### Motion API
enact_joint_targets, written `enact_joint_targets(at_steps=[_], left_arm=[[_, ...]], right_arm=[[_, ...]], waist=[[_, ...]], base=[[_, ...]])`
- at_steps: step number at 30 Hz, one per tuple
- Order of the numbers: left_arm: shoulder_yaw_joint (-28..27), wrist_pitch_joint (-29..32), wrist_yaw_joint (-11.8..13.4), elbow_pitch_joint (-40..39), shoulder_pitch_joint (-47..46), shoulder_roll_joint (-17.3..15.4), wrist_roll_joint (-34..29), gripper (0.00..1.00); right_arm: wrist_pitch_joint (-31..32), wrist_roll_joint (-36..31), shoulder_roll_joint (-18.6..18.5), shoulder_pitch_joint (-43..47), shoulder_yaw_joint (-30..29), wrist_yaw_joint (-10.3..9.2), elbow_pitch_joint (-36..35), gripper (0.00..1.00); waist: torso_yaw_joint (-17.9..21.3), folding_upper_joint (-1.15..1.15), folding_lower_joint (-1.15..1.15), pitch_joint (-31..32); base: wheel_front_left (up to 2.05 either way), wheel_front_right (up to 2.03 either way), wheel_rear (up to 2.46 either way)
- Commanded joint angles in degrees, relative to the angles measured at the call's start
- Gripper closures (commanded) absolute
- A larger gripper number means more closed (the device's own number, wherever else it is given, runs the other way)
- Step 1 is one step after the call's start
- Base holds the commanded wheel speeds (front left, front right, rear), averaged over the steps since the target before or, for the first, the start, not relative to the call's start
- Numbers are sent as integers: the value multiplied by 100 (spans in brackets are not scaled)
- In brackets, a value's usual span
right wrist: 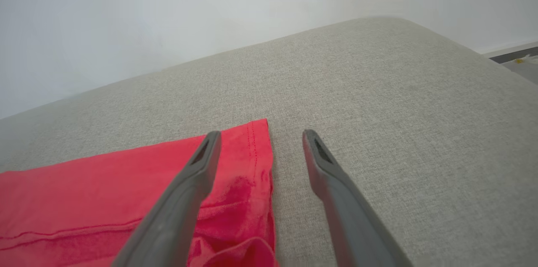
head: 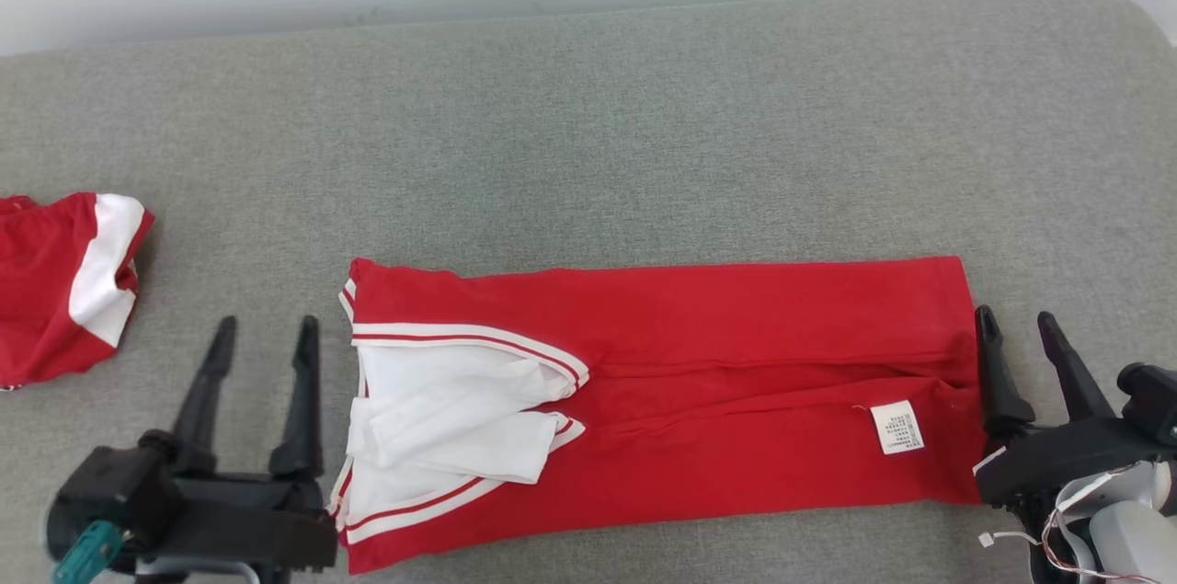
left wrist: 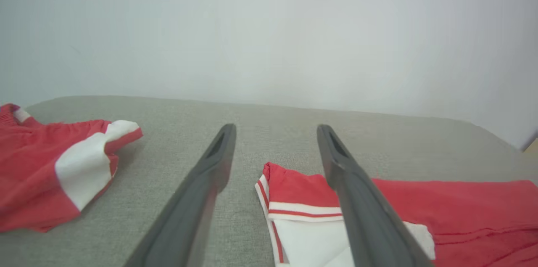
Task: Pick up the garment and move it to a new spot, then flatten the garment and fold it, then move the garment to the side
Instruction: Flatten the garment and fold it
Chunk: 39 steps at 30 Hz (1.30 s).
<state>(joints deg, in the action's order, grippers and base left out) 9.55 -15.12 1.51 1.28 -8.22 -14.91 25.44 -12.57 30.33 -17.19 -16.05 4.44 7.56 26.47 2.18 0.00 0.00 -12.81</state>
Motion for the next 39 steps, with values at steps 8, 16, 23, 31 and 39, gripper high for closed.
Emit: enact_joint_targets(at_steps=[8,16,23,31,39], left_arm=[[-1079,-2,-313,-39,355,705,-935,0],[-1485,-3,-666,263,391,1007,-1261,0],[-1678,-2,-798,404,446,1141,-1456,0],[-1777,-2,-861,466,567,1188,-1566,0],[-1843,-2,-894,461,660,1203,-1579,0]], right_arm=[[249,101,175,-106,28,-16,629,0],[371,262,309,-177,322,-16,1284,0],[166,449,218,-245,457,-16,1608,100],[-43,597,-415,-311,194,-17,1817,100],[-34,507,-951,-293,-62,-17,1658,100]], waist=[[-159,0,0,-5],[-267,0,0,26],[-270,0,0,166],[-212,0,0,458],[-178,0,0,608]], base=[[0,0,0],[0,0,0],[0,0,0],[0,0,0],[0,0,0]])
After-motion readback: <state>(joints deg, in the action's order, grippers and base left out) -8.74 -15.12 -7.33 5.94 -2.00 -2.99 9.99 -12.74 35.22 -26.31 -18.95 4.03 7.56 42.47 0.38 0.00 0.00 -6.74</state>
